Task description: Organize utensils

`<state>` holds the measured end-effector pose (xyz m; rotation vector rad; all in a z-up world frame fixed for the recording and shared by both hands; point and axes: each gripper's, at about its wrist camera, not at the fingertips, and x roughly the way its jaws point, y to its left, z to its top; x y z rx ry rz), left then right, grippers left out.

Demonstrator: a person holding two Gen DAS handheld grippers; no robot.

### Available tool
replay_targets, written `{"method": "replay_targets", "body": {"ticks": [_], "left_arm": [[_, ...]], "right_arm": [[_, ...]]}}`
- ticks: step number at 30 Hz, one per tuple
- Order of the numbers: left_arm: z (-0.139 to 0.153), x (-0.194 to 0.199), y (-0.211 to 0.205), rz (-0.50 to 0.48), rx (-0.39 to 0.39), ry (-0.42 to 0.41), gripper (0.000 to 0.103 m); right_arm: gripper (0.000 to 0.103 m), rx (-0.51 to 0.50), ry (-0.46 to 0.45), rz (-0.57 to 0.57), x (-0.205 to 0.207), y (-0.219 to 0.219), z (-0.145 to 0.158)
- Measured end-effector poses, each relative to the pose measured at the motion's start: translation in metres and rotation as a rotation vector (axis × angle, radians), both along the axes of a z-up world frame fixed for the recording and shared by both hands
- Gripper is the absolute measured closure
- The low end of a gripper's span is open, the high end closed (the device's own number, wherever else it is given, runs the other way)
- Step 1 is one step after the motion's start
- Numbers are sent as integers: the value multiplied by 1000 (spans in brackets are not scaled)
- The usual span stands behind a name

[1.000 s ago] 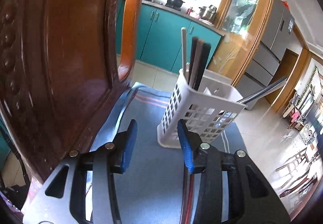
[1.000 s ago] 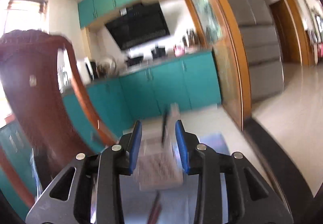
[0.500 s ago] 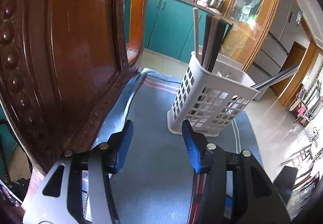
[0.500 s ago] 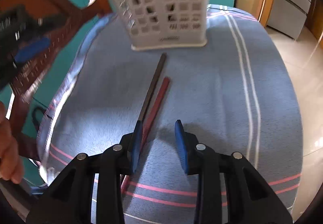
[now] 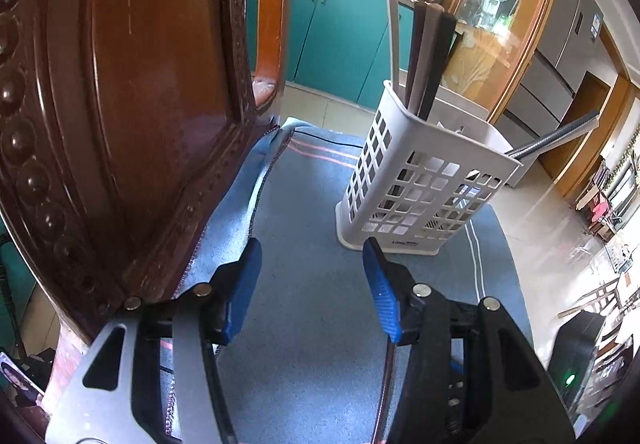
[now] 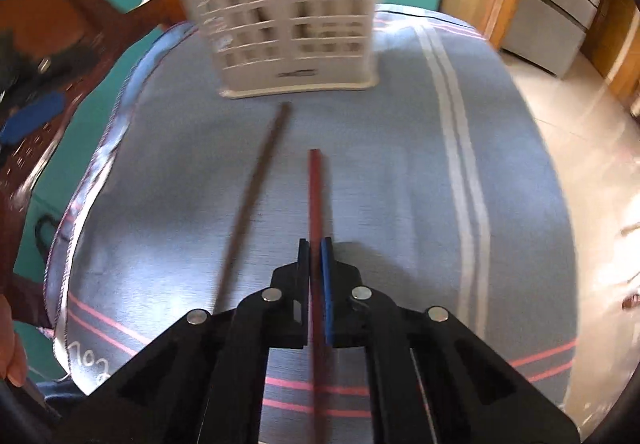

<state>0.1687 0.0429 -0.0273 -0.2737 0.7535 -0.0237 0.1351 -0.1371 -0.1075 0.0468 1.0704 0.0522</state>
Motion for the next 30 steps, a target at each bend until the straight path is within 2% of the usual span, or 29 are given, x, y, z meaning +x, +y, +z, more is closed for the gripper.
{"method": "replay_targets", "body": {"ticks": [9,15,18,30], "left_arm": [[-19,3,-17,-42,-22,72,48],[-30,3,-31,-70,-29,102,48],[-34,2,-37,-83,-36,112,45],[-54,0,-66,-139,24,159,41]], "right_arm": [[97,62,0,-81,-5,-37,-1],[97,85,-7,-92,-9,-43,-2],[96,100,-6,-100,-9,-46,-2],[96,78,-19,-81,-11,-44,4]]}}
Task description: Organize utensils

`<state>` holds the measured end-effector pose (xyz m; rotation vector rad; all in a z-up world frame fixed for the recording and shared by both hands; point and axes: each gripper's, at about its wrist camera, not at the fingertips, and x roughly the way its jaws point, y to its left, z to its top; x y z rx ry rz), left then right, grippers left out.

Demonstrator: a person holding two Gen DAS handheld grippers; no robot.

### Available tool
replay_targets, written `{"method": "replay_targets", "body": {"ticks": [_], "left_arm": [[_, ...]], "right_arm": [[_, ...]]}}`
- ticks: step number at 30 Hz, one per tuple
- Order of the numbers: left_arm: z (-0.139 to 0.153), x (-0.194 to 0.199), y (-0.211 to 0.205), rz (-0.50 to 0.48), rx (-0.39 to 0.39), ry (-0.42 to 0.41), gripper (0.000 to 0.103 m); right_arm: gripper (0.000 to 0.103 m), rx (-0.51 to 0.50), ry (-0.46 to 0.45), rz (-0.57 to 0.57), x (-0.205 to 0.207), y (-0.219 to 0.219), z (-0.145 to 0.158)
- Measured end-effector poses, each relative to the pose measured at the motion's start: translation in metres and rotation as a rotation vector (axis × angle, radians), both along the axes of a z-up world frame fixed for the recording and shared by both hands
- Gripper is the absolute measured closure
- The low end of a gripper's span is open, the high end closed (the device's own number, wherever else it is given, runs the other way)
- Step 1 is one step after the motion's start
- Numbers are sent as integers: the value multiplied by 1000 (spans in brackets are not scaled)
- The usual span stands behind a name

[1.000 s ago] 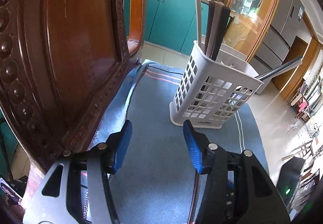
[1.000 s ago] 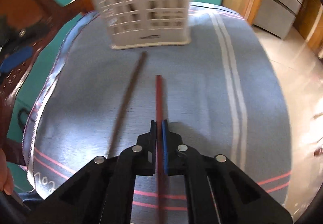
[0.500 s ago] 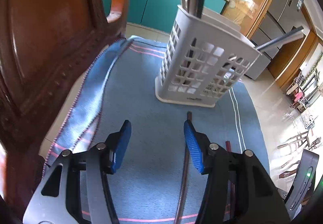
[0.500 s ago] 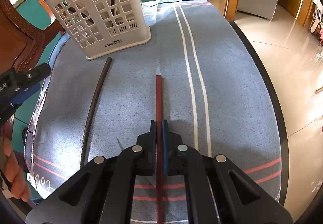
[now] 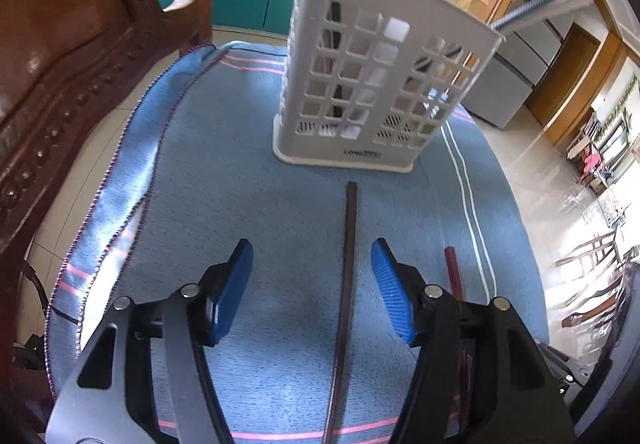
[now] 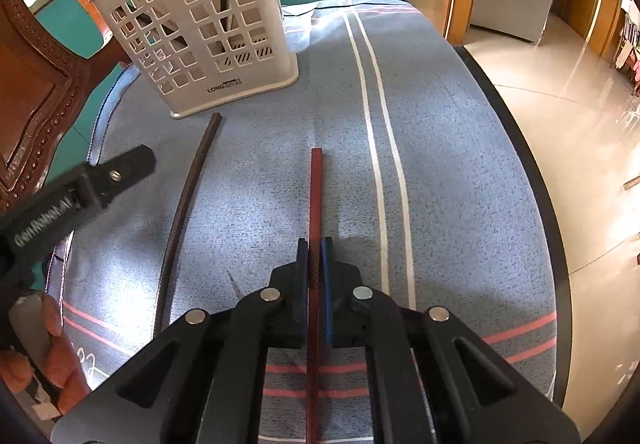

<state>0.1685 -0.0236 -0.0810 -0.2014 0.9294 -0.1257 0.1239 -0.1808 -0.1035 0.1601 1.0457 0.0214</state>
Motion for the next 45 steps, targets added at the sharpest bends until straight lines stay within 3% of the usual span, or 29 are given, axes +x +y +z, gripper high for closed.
{"method": "replay_targets", "body": {"ticks": [14,20,27,29,30,32,35,40,43,45], "left_arm": [[-14,7,-7,10,52,45,38],[-27,9,-11,3,133,86,37],[-30,9,-13,5,152,75,37],[-30,7,-13,6,161,82,56],[-29,7,-14,5,174,79,57],[-29,8,-9,8,169,84,69],[-28,6,5,9,125,101,80],[-22,0,31,19,-39,113,80],[-14,7,23,-4,-45,62,58],[-10,21,10,-26,-30,37,56]], "right_arm": [[96,-10,-8,5,0,2,1],[96,-13,-9,7,0,2,1],[95,-10,-9,8,-1,2,1],[95,-9,-10,9,-1,1,0],[95,-10,-10,10,-1,1,0],[95,-9,-9,9,0,1,-1],[95,1,-5,6,0,-1,-1],[95,13,-6,11,0,-3,-2],[95,21,-7,16,0,-5,-2],[94,21,-9,24,0,-6,-3]]}}
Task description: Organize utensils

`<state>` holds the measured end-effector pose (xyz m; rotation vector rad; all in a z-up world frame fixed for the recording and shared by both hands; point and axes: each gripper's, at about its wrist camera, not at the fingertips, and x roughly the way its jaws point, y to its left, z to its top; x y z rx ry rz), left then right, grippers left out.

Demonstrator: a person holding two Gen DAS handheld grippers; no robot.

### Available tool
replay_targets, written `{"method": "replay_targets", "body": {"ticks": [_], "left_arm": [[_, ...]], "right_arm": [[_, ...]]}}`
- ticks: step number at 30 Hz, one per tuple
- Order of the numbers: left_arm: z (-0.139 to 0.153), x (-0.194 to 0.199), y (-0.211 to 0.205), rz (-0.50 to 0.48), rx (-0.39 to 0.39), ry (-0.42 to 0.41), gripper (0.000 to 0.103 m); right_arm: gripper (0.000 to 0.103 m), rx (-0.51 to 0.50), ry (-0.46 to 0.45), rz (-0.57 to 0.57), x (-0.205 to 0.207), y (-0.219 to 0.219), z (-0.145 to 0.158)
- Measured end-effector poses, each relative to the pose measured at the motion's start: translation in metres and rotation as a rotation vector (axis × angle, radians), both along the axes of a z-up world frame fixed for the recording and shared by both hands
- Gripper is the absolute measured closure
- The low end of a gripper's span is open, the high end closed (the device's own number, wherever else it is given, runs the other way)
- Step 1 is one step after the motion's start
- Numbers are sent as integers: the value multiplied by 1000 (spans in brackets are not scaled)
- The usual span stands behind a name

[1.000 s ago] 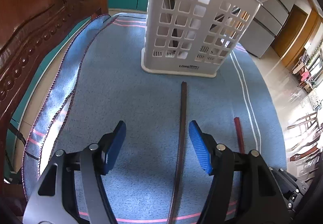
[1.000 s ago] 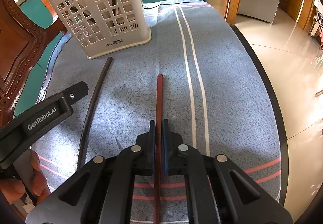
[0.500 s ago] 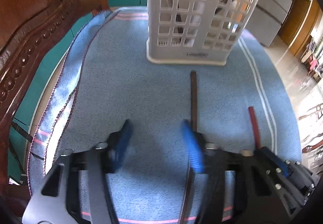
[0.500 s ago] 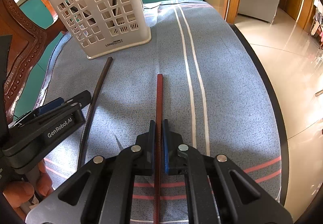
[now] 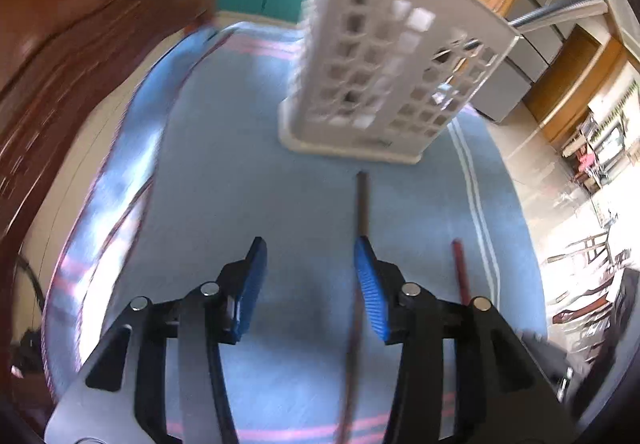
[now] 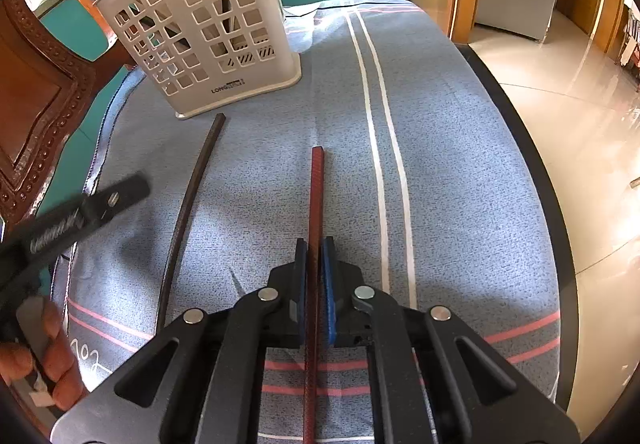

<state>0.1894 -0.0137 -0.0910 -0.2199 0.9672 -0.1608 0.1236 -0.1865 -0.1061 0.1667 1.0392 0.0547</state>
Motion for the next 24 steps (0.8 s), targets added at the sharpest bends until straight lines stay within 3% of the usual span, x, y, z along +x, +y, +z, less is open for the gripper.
{"method": "replay_targets", "body": {"ticks": [3,6,9,11,12,17,24], "left_arm": [[-1,20,-24,-57,77,-35,56],[-18,32,-38,-83,156,17,56],[-19,26,-45,-78,258,-18,76],[-14,17,-36,-52,239,5,94],[-13,11,-29,-40,227,14,95],[-2,-18,11,25,82,70,95],[4,-21,15,37,125,64,75]], "right_arm": [[90,12,-1,14,-1,0,0],[80,5,-8,43,-4,2,-1],[78,-27,-20,62,-6,6,-3],[76,-29,-22,67,-5,7,-4],[76,-28,-22,68,-6,7,-4],[75,-12,-20,65,-2,4,-3],[75,-151,-12,34,5,9,-3]]}}
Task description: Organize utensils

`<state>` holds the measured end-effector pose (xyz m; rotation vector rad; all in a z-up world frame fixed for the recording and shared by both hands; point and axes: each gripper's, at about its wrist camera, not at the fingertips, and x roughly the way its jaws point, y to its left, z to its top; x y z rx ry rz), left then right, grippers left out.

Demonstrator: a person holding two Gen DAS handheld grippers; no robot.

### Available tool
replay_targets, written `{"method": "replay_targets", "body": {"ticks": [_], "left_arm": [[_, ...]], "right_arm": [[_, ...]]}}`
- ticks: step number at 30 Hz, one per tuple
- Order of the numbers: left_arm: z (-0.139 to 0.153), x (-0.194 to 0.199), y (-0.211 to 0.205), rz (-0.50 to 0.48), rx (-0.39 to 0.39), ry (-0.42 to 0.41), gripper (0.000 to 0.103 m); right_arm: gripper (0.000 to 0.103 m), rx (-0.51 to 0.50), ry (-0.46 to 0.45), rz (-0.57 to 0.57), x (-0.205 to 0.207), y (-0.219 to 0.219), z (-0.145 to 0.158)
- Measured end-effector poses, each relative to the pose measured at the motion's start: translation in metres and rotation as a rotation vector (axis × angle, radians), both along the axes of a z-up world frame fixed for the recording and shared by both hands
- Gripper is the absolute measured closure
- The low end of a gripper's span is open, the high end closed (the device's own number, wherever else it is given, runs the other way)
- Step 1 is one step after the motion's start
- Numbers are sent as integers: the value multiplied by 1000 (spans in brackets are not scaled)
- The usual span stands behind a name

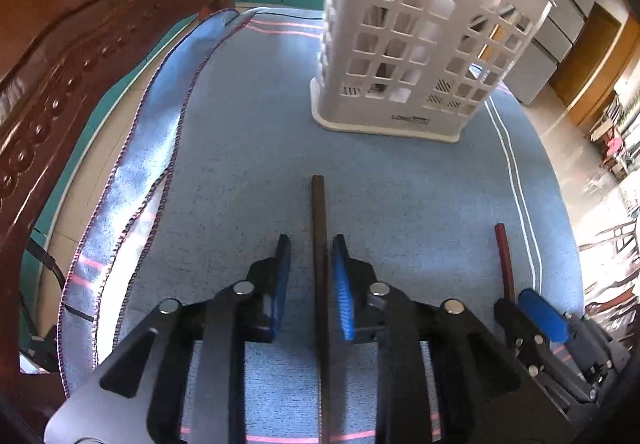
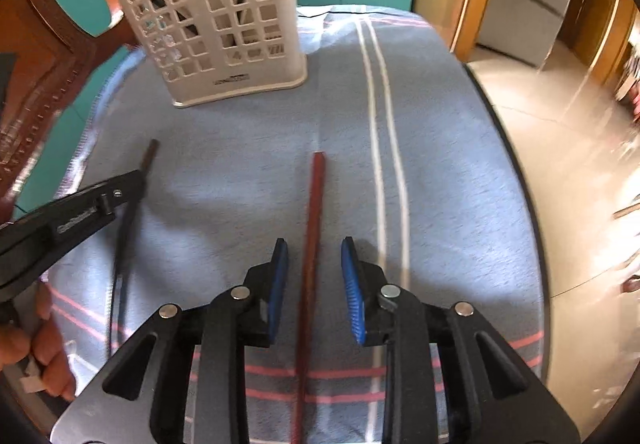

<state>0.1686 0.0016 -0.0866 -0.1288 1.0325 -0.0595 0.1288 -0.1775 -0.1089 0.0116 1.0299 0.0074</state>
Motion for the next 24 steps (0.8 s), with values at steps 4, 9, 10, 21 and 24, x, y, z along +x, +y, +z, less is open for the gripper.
{"method": "replay_targets", "body": {"ticks": [4,9,10,21,24], "left_arm": [[-9,-11,-27,-20,74,-13,71],[0,-23,-37,-28,96,-18,68],[1,-26,-39,-31,95,-17,65],[-1,-45,-52,-61,105,-12,52],[-4,-38,-48,-61,106,-13,52]], "right_arm": [[74,-15,4,2,4,-4,-1],[72,-35,-5,4,7,-6,-2],[71,-38,-6,1,8,-6,-2],[69,-45,-8,-18,5,-2,-2],[69,-50,-8,-16,1,-1,-1]]}}
